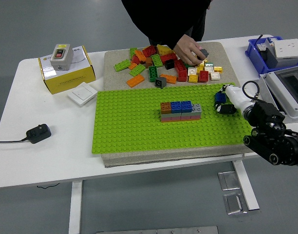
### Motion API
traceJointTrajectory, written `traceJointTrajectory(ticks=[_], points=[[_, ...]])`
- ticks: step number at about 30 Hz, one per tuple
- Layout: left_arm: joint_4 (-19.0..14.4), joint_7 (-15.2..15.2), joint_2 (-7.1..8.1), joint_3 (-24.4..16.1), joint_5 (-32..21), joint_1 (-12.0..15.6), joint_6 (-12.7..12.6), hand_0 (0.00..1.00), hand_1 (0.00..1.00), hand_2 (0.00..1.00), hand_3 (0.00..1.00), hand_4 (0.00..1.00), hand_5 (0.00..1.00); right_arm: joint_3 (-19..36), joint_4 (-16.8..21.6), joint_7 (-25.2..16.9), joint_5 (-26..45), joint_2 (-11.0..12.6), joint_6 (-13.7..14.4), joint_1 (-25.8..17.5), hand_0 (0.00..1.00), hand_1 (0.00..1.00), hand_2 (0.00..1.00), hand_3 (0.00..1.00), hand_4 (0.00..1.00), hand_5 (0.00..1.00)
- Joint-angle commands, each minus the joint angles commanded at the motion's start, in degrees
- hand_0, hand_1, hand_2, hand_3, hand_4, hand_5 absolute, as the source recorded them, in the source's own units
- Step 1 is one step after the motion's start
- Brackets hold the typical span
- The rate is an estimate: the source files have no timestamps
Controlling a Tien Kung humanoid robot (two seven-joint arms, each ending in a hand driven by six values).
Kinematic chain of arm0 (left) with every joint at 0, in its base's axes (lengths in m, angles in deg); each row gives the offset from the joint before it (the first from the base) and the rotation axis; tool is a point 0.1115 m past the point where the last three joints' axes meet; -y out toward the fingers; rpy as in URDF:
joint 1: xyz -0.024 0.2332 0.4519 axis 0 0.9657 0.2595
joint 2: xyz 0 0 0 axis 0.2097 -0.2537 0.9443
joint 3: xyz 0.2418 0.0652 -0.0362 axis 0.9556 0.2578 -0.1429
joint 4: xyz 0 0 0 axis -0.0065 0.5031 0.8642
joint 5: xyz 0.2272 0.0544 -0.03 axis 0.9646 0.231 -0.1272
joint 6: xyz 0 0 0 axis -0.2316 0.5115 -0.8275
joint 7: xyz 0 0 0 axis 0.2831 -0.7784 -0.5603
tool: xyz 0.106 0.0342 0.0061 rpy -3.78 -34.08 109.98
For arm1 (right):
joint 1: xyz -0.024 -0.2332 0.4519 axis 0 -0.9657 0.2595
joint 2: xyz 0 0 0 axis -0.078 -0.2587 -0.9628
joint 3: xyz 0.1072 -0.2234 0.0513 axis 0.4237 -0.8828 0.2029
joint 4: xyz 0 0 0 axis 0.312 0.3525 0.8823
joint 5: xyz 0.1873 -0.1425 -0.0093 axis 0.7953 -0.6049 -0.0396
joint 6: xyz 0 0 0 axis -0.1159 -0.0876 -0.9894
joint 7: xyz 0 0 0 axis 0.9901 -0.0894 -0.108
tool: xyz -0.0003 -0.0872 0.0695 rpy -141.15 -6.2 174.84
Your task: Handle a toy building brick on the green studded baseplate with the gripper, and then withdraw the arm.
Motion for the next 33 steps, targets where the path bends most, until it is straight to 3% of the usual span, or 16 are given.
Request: traceJointTrajectory(ticks=[11, 15, 25, 33], points=[[0.00, 0.27, -0.02, 0.23, -0.49, 0.22, -0.03, 0.661, 0.660, 0.587, 0.600, 0.165, 0.668, 1.09, 0.81, -0.99, 0.70, 0.73, 1.32, -0.21, 0.791, 0.878, 0.909, 0.416, 0.452, 0.345], [0.00, 0.42, -0.09, 0.05, -0.50, 0.36, -0.04, 0.661, 0.659, 0.587, 0.601, 0.164, 0.669, 2.75, 2.95, -0.73, 0.04, 1.51, 1.65, -0.88, 0.792, 0.880, 0.912, 0.411, 0.459, 0.352], [0.00, 0.48, -0.37, -0.89, -0.11, 1.20, 0.01, 0.661, 0.660, 0.587, 0.602, 0.166, 0.672, 12.49, 16.30, 2.27, -7.02, 4.84, 2.18, -7.98, 0.793, 0.883, 0.916, 0.413, 0.457, 0.353], [0.00, 0.04, -0.50, -2.42, 1.14, 1.67, -0.06, 0.661, 0.660, 0.588, 0.603, 0.171, 0.677, 9.74, 26.89, 2.84, -8.00, 6.58, 2.39, -11.78, 0.794, 0.880, 0.910, 0.414, 0.427, 0.341]])
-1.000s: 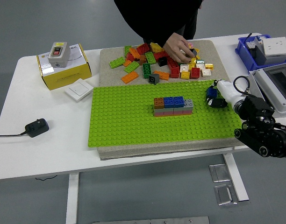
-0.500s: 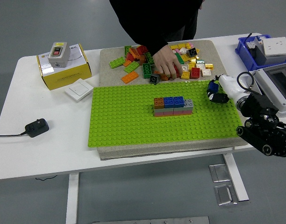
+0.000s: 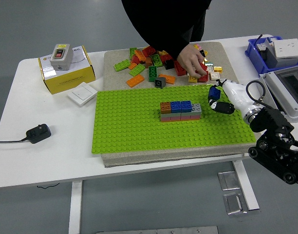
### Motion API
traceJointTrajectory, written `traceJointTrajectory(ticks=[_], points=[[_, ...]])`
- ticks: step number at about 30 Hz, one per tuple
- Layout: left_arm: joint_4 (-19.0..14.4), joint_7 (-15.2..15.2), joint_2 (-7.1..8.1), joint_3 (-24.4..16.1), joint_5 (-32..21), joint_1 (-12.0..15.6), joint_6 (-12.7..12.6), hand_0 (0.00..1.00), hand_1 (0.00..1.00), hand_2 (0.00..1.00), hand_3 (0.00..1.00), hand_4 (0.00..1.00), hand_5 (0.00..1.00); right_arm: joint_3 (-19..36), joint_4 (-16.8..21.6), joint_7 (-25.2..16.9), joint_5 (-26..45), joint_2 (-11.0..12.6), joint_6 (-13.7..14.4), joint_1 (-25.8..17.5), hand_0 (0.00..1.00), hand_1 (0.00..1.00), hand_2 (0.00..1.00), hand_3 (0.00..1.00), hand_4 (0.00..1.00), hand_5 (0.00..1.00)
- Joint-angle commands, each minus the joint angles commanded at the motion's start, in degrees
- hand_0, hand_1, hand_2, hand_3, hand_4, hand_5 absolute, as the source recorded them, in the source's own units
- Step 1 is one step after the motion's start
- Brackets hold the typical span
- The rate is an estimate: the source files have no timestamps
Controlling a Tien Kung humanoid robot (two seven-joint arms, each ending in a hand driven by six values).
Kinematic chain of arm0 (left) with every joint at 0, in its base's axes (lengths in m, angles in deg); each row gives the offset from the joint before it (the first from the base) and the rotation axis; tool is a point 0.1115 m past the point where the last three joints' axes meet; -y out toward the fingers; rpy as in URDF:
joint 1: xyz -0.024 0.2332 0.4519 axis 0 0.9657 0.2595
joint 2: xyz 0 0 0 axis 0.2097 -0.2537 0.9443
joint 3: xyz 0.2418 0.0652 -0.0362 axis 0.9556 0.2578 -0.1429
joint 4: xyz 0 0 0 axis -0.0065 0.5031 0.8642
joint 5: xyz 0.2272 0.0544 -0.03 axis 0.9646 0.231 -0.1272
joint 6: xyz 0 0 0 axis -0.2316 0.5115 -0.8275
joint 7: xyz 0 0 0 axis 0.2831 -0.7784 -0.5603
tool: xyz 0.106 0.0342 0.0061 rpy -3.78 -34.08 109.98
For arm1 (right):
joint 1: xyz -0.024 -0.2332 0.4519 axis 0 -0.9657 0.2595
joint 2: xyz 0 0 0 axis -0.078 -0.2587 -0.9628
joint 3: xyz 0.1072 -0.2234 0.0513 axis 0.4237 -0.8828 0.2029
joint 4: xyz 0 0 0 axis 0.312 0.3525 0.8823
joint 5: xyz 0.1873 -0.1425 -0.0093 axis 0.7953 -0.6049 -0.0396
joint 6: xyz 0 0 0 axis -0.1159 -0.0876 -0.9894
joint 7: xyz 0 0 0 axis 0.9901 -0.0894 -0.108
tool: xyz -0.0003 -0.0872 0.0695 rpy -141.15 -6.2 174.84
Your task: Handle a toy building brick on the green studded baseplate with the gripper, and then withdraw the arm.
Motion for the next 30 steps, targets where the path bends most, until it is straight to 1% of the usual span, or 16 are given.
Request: traceJointTrajectory(ticks=[1, 4, 9, 30], points=[[0.00, -0.13, -0.01, -0.35, 0.31, 0.06, -0.02, 0.661, 0.660, 0.588, 0.603, 0.171, 0.677, -0.54, 1.22, -0.01, -0.04, 0.00, 0.02, -0.15, 0.794, 0.880, 0.910, 0.414, 0.427, 0.341], [0.00, -0.37, -0.05, -0.98, 0.90, 0.21, -0.04, 0.661, 0.660, 0.588, 0.603, 0.171, 0.677, -1.26, 3.10, 0.08, -0.47, -0.18, 0.06, -0.31, 0.794, 0.880, 0.910, 0.414, 0.427, 0.341], [0.00, -0.45, -0.14, -1.31, 1.30, 0.26, -0.03, 0.661, 0.659, 0.588, 0.603, 0.171, 0.678, -2.13, 4.45, 0.07, -0.93, -0.28, 0.16, -0.25, 0.795, 0.880, 0.910, 0.415, 0.426, 0.340], [0.00, -0.26, -0.26, -0.92, 1.00, 0.01, 0.00, 0.661, 0.659, 0.588, 0.603, 0.172, 0.679, -4.99, 2.57, -0.68, 0.65, 0.20, -0.02, 0.46, 0.794, 0.880, 0.908, 0.416, 0.429, 0.340]])
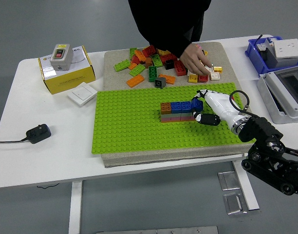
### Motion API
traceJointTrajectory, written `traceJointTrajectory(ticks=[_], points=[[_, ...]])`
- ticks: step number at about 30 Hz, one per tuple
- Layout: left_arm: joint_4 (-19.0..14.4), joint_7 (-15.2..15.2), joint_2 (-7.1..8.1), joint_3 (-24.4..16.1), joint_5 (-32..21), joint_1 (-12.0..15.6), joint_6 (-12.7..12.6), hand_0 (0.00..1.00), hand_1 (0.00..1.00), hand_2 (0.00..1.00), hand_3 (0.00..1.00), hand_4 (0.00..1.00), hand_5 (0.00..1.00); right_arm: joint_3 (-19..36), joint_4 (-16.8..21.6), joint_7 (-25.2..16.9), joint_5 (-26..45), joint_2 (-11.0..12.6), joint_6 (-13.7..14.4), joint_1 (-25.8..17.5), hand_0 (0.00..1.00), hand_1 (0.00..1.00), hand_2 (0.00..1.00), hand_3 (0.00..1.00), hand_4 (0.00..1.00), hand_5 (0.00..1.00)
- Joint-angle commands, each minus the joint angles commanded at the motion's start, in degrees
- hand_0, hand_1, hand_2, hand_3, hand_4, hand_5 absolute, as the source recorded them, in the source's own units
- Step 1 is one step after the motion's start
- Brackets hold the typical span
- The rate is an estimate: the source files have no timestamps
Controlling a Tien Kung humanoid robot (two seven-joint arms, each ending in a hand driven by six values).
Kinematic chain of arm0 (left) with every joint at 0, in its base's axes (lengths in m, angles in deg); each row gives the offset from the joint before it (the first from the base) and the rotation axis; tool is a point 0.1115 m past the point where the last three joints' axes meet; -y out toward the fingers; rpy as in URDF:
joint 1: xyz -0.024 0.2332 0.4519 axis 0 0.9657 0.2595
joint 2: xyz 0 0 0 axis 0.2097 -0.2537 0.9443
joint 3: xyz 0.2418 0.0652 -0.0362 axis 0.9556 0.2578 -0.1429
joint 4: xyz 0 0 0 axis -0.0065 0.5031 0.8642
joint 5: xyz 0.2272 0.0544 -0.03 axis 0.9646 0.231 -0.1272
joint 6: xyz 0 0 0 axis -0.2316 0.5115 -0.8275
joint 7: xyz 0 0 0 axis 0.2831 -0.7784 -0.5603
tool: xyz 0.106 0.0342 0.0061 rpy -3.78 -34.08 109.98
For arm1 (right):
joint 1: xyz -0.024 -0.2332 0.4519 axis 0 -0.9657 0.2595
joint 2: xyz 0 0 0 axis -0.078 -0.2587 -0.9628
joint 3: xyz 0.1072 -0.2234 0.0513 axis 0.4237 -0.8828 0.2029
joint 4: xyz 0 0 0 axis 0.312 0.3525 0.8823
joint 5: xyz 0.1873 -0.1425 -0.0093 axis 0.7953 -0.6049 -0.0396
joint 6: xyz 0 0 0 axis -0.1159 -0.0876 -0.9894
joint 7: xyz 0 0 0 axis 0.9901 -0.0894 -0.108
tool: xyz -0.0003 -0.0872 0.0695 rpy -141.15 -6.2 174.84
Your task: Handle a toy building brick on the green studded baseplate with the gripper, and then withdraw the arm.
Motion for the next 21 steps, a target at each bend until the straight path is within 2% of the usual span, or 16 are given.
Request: traceJointTrajectory(ticks=[21], points=[[0.00, 0.38, 0.00, 0.85, -0.67, -0.20, 0.02, 0.661, 0.658, 0.588, 0.602, 0.173, 0.680, -1.71, -1.58, -0.56, 1.09, 0.03, -0.01, 0.95, 0.794, 0.878, 0.907, 0.416, 0.430, 0.340]])
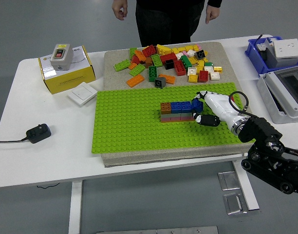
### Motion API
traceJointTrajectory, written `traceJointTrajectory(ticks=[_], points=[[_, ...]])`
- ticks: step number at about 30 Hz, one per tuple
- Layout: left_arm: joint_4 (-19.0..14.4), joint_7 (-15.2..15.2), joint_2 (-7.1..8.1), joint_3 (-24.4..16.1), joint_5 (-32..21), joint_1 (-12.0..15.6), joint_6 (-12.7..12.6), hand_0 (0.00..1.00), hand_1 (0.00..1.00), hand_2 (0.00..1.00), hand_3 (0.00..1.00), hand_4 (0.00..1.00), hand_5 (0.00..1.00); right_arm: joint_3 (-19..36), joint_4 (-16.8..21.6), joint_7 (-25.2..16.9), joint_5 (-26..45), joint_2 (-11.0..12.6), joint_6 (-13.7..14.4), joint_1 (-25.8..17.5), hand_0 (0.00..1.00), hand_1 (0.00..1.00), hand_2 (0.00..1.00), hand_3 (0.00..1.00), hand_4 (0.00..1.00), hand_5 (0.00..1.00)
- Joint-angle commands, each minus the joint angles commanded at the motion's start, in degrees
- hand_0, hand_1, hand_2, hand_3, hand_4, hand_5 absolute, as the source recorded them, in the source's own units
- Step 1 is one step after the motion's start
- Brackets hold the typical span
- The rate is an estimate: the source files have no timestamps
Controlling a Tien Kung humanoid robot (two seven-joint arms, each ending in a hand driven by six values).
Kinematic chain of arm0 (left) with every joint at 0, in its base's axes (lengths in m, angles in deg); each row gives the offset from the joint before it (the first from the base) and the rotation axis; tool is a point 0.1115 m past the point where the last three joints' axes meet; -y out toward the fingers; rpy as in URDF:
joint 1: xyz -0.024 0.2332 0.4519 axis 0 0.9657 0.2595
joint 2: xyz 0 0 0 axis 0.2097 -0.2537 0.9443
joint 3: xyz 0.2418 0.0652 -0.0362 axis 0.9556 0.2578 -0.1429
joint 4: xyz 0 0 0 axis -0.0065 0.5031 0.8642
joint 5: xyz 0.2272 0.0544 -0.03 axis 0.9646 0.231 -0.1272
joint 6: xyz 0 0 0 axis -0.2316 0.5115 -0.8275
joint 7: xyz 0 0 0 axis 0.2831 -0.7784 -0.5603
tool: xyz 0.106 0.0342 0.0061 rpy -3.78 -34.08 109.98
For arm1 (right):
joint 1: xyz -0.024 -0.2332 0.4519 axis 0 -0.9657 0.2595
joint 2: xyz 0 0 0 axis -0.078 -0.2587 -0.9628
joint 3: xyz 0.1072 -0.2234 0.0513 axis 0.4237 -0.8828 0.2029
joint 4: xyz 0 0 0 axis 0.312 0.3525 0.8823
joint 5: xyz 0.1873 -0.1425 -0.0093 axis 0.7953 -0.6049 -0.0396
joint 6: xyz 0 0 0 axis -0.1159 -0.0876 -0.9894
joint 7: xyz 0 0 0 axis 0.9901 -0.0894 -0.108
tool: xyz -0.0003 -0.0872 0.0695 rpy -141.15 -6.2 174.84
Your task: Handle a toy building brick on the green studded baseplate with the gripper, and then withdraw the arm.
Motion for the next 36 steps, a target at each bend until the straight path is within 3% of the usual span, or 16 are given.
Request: traceJointTrajectory(ticks=[36], points=[[0.00, 0.19, 0.21, 0.50, -0.45, -0.52, -0.05, 0.660, 0.658, 0.589, 0.603, 0.175, 0.684, -3.88, -2.86, -0.78, 1.39, -0.25, -0.66, 3.35, 0.792, 0.875, 0.902, 0.413, 0.431, 0.342]])
